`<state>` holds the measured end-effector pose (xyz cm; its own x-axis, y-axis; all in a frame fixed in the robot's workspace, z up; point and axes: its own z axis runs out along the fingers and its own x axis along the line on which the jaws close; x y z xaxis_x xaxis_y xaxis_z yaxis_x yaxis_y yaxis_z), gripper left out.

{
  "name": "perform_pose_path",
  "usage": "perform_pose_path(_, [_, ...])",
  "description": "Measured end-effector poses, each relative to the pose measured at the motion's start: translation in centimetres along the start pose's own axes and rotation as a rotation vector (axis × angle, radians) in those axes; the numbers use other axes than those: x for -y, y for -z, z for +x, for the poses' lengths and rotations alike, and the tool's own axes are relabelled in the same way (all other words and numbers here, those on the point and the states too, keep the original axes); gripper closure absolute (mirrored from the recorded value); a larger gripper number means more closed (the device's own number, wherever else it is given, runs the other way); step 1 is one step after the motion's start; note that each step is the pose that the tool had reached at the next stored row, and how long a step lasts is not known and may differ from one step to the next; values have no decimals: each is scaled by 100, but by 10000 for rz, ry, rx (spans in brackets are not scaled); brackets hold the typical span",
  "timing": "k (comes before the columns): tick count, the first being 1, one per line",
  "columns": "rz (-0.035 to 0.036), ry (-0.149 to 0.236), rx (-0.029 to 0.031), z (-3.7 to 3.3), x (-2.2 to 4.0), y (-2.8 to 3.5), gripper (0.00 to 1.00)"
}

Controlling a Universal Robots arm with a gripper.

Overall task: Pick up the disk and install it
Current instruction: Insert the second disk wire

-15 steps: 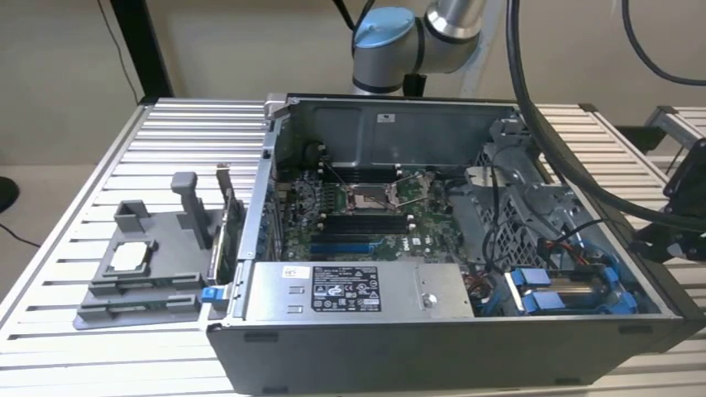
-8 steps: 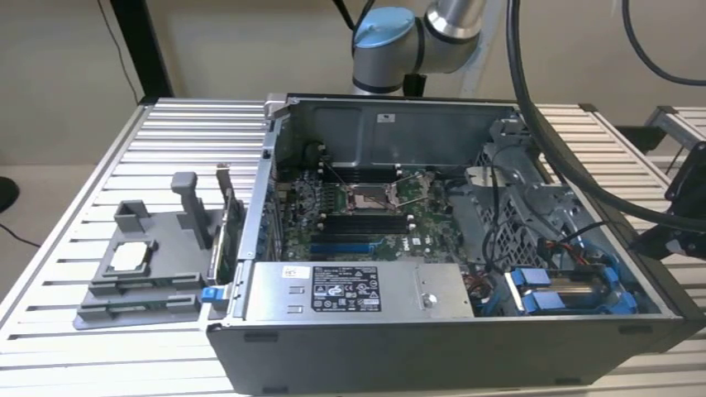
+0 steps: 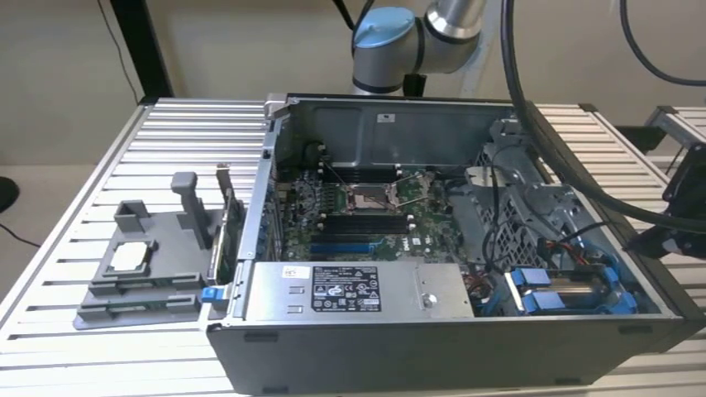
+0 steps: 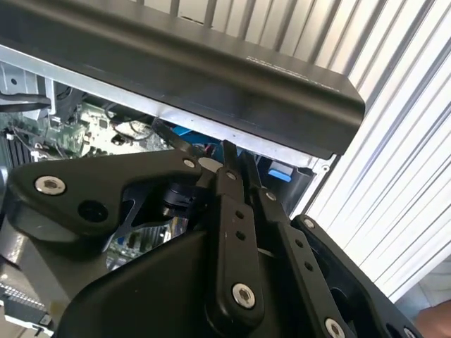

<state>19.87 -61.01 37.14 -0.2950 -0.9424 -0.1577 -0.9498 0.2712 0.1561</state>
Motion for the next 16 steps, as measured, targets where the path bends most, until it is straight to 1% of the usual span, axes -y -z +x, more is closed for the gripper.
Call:
perform_pose_path(3, [42, 11, 10, 32, -102, -11, 100])
perform_pose_path(7, [150, 34, 41, 76, -246, -26, 100])
perform_pose_path(9, [189, 50, 52, 93, -301, -32, 100])
perform_pose_path(11, [266, 76, 74, 108, -348, -37, 100])
perform_pose_path(14, [358, 110, 99, 130, -420, -46, 100])
perform_pose_path(16, [456, 142, 126, 145, -467, -51, 100])
